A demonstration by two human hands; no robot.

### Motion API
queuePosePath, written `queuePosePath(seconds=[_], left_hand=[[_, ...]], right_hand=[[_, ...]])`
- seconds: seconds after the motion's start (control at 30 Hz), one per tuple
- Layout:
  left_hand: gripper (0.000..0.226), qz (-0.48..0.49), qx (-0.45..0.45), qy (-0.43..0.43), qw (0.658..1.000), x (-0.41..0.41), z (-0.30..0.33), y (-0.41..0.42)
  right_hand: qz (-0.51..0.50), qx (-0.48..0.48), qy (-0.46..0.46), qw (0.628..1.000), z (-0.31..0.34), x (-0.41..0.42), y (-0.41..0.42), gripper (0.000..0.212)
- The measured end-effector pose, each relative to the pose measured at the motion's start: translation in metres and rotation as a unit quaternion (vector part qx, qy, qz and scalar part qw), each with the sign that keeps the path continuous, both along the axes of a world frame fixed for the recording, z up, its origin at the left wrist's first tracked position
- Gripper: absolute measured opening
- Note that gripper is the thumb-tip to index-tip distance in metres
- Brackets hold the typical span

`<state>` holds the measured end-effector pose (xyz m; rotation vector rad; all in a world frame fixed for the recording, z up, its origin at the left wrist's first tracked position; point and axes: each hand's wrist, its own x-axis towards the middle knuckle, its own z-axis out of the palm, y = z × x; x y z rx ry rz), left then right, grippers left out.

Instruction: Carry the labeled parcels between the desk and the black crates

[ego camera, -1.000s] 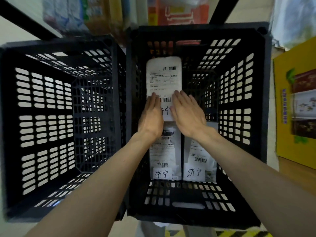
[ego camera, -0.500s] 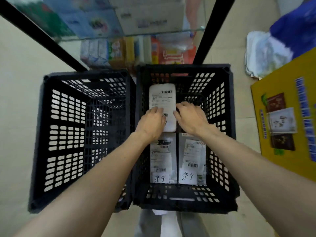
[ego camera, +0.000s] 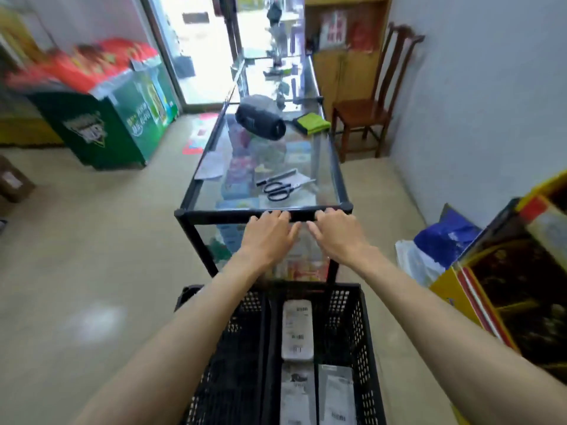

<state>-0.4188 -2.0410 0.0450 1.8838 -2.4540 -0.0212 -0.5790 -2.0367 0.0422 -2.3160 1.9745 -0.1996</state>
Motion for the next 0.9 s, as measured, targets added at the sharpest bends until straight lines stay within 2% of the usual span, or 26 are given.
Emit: queuePosePath(seconds=[0.17, 0.3, 0.47, 0.63, 0.8, 0.9], left_hand=[[0.044, 0.025, -0.069, -0.002, 0.997, 0.006, 0.139, -0.002], [0.044, 0.057, -0.079, 0.032, 0.995, 0.011, 0.203, 0.001], [0.047, 0.087, -0.094, 0.025, 0.991, 0.026, 0.230, 0.016], [0.050, 0.155, -0.116, -0.014, 0.981, 0.078, 0.246, 0.062], [0.047, 0.271, -0.120, -0.023, 0.955, 0.165, 0.255, 0.144], [0.047, 0.347, -0.125, -0.009, 0.930, 0.231, 0.265, 0.217]], right_hand=[[0.009, -0.082, 0.004, 0.997, 0.144, -0.007, -0.004, 0.043], [0.023, -0.137, 0.002, 0.990, 0.209, -0.014, -0.004, 0.046], [0.091, -0.146, 0.026, 0.985, 0.237, -0.005, -0.002, 0.049], [0.180, -0.154, 0.028, 0.971, 0.250, 0.038, 0.009, 0.046], [0.274, -0.185, 0.010, 0.944, 0.263, 0.138, 0.041, 0.047], [0.356, -0.200, -0.023, 0.913, 0.275, 0.223, 0.087, 0.044]])
